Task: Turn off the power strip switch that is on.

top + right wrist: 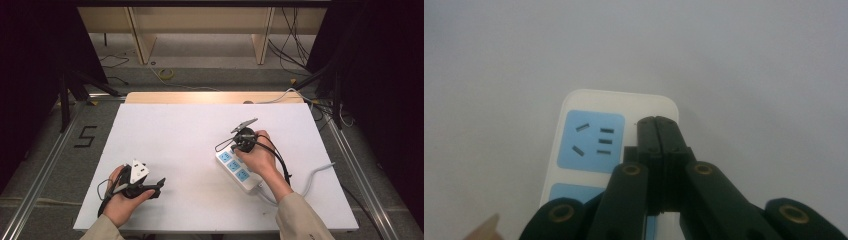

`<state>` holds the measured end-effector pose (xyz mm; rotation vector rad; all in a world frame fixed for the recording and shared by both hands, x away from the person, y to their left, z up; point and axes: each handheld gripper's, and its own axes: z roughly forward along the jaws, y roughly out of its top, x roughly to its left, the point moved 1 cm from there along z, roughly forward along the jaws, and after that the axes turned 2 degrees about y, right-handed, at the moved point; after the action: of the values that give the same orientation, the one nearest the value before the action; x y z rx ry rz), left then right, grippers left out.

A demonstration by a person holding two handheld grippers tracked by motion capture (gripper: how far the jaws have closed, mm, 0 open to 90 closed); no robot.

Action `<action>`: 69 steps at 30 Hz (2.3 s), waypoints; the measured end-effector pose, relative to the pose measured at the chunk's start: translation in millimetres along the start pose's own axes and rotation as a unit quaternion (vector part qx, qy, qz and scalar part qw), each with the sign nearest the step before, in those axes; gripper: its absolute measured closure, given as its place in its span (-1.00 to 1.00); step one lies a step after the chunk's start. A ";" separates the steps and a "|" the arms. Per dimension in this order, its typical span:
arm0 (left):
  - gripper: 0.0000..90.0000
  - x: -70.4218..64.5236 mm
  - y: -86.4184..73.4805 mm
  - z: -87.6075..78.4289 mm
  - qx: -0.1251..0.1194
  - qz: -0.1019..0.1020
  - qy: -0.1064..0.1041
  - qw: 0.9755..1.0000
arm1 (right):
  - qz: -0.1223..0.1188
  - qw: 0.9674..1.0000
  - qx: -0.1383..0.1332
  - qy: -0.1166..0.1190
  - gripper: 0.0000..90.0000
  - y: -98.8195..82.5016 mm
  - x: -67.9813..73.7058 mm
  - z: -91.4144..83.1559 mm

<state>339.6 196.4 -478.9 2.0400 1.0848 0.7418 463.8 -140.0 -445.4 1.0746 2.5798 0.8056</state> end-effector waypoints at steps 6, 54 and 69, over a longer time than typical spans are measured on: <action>-0.63 -0.5 0.2 0.3 -0.001 0.000 -0.001 1.000 | -0.002 1.000 0.002 -0.001 1.00 2.4 0.7 4.1; -0.63 -2.1 0.8 1.8 0.001 0.003 -0.004 1.000 | 0.017 0.999 0.039 0.002 1.00 8.9 -0.9 12.9; -0.63 -2.2 0.6 2.1 0.002 0.004 -0.004 1.000 | 0.017 0.999 0.041 -0.002 1.00 9.0 -0.3 13.2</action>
<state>340.4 193.6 -479.9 2.0503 1.0745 0.7354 474.6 -129.7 -451.1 1.1440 2.6193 0.7107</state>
